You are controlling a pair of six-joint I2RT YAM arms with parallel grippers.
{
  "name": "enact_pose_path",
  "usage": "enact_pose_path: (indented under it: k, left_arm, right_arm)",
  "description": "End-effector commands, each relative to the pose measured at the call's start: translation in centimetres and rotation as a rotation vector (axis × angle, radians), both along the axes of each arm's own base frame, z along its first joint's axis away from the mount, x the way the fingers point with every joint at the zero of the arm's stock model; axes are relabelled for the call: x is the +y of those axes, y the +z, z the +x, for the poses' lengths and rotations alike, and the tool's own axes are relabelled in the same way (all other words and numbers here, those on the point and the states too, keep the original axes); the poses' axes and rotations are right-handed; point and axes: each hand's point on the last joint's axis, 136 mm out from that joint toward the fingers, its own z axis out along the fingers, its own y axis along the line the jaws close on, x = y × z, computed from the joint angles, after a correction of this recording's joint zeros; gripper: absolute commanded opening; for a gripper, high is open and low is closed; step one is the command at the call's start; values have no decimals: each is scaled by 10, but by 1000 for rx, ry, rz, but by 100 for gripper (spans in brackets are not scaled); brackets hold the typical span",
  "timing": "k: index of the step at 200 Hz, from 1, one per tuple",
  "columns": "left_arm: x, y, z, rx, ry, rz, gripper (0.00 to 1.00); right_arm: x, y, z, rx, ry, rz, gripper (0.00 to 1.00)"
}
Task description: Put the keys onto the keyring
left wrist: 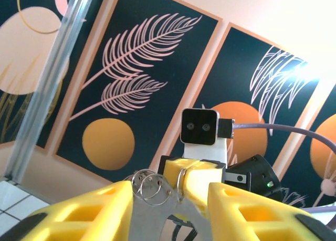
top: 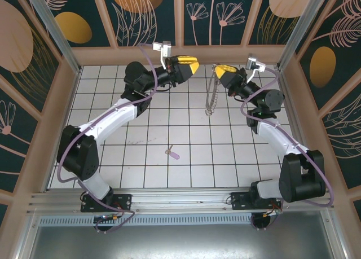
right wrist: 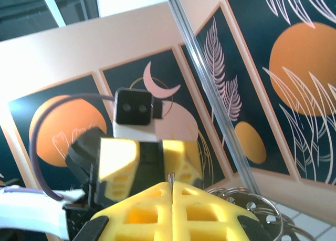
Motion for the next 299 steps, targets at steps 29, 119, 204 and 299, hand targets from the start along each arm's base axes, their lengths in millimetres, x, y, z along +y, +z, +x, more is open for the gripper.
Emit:
enact_pose_path:
  k: [29, 119, 204, 299]
  left_arm:
    - [-4, 5, -12, 21, -131, -109, 34]
    - [-9, 3, -25, 37, -208, -171, 28]
    - [-15, 0, -23, 52, -221, -175, 29]
    - [-19, 1, -23, 52, -227, -180, 30]
  right_arm:
    - [0, 37, -23, -134, 24, 122, 0]
    - [13, 35, -15, -120, 47, 136, 0]
    - [19, 33, -14, -113, 70, 129, 0]
    - [28, 25, -12, -87, 89, 119, 0]
